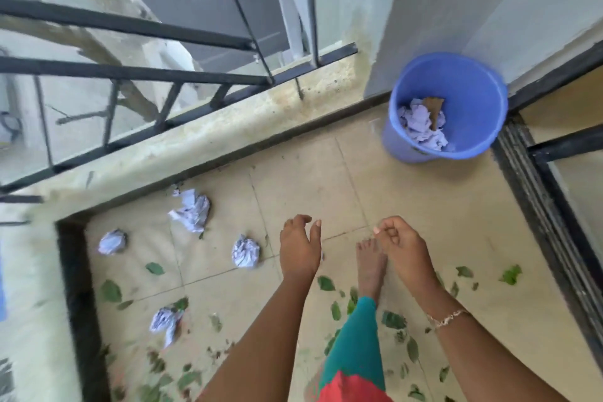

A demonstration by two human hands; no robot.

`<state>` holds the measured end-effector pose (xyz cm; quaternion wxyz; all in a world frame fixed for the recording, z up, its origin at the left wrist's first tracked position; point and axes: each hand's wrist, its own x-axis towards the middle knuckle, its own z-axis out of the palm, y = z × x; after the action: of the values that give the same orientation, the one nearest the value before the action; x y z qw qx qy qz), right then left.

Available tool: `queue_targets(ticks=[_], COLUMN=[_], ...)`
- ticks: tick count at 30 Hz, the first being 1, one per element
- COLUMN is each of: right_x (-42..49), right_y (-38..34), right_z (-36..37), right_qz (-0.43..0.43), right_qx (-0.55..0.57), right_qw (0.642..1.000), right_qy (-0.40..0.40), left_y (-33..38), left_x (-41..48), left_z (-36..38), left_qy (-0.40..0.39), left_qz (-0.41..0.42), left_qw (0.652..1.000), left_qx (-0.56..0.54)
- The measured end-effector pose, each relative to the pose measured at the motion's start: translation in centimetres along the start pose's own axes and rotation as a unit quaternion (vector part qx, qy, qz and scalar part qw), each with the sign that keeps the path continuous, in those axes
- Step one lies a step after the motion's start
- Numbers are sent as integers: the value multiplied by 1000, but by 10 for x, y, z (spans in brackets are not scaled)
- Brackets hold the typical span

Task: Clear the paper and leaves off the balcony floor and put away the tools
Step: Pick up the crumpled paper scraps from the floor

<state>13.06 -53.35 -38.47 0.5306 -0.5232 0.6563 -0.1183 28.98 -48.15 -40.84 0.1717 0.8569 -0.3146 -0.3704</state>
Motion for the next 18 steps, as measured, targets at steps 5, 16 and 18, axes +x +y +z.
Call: queue_targets(ticks=[5, 16, 18], right_x=[-40, -38, -15], right_y=[11, 56, 76], right_z=[41, 159, 183], right_qz=[-24, 22, 21], right_qx=[-44, -176, -201], right_qw=[998, 980, 977], right_qy=[-23, -87, -72], left_y=[-81, -218, -235], left_x=[-29, -10, 13], left_z=[-53, -84, -69], left_qy=[32, -13, -41], left_qz=[-41, -84, -70], left_qw=[999, 995, 992], left_qx=[9, 60, 93])
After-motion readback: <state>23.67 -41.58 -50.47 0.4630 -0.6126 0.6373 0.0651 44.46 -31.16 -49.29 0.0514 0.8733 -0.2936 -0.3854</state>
